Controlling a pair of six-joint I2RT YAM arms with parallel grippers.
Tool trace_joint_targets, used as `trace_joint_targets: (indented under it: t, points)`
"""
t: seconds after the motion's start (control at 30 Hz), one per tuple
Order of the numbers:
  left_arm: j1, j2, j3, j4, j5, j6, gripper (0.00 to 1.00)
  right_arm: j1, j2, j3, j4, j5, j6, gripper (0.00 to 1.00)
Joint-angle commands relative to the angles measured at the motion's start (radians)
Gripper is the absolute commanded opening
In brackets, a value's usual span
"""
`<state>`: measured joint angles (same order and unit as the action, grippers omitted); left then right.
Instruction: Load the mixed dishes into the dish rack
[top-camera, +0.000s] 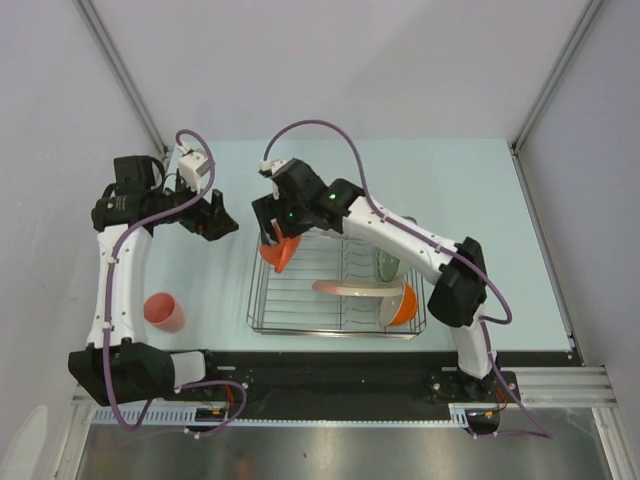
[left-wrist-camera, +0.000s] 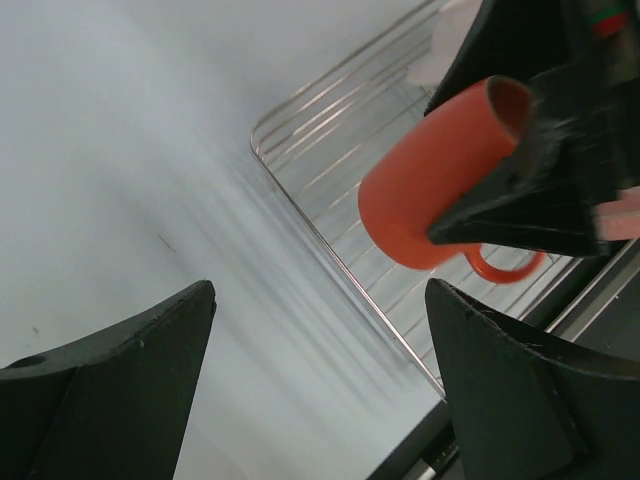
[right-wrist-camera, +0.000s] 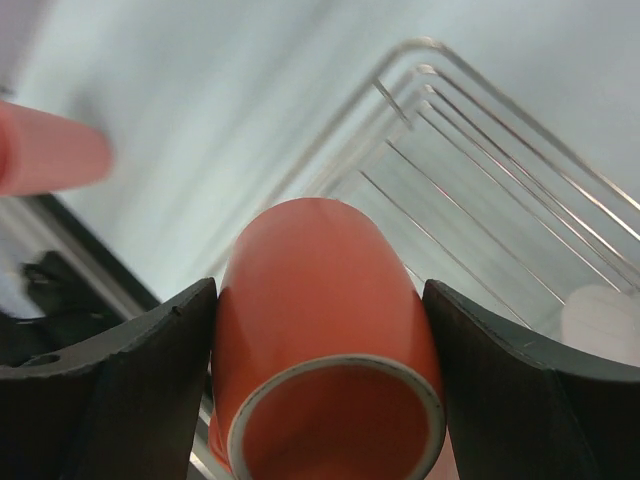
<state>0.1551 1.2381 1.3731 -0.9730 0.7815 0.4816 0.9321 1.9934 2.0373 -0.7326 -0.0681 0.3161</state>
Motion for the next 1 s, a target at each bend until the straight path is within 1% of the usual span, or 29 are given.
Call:
trace_joint_targets:
  t: [0.0,0.13,0.23,0.3,0.37,0.47,0.57,0.7,0.73,0.77,0.8,0.83,0.97]
  points:
    - [0.012,0.021,0.052,-0.145,-0.039,0.064,0.92,0.016,0.045,0.081,-0.067,0.140,-0.081,0.00]
    - [0.015,0.014,0.032,-0.154,-0.064,0.138,0.92,0.019,0.091,0.101,-0.074,0.162,-0.101,0.00]
    - [0.015,0.047,0.026,-0.147,-0.070,0.103,0.89,0.024,0.140,0.141,-0.082,0.160,-0.114,0.00]
    - [0.014,0.081,0.027,-0.161,-0.062,0.097,0.85,0.031,0.166,0.185,-0.097,0.186,-0.135,0.00]
    - [0.015,0.095,0.024,-0.162,-0.068,0.097,0.84,0.043,0.202,0.207,-0.099,0.223,-0.161,0.00]
    - [0.017,0.086,-0.003,-0.152,-0.082,0.097,0.84,0.065,0.241,0.225,-0.091,0.270,-0.201,0.00]
    - [0.020,0.064,-0.042,-0.125,-0.103,0.097,0.86,0.070,0.266,0.227,-0.090,0.283,-0.209,0.00]
    - [0.044,0.060,-0.054,-0.099,-0.087,0.083,0.89,0.071,0.289,0.215,-0.082,0.301,-0.219,0.00]
    - [0.055,0.049,-0.065,-0.078,-0.073,0.071,0.89,0.068,0.294,0.221,-0.079,0.300,-0.216,0.00]
    - [0.061,0.040,-0.086,-0.046,-0.067,0.019,0.89,0.065,0.300,0.222,-0.076,0.291,-0.210,0.00]
    - [0.061,0.031,-0.138,0.009,-0.062,-0.001,0.89,0.063,0.306,0.221,-0.070,0.287,-0.206,0.00]
    - [0.061,0.021,-0.160,0.028,-0.054,-0.021,0.89,0.063,0.309,0.218,-0.067,0.284,-0.206,0.00]
    - [0.061,0.029,-0.197,0.034,-0.083,-0.017,0.88,0.057,0.321,0.205,-0.059,0.292,-0.216,0.00]
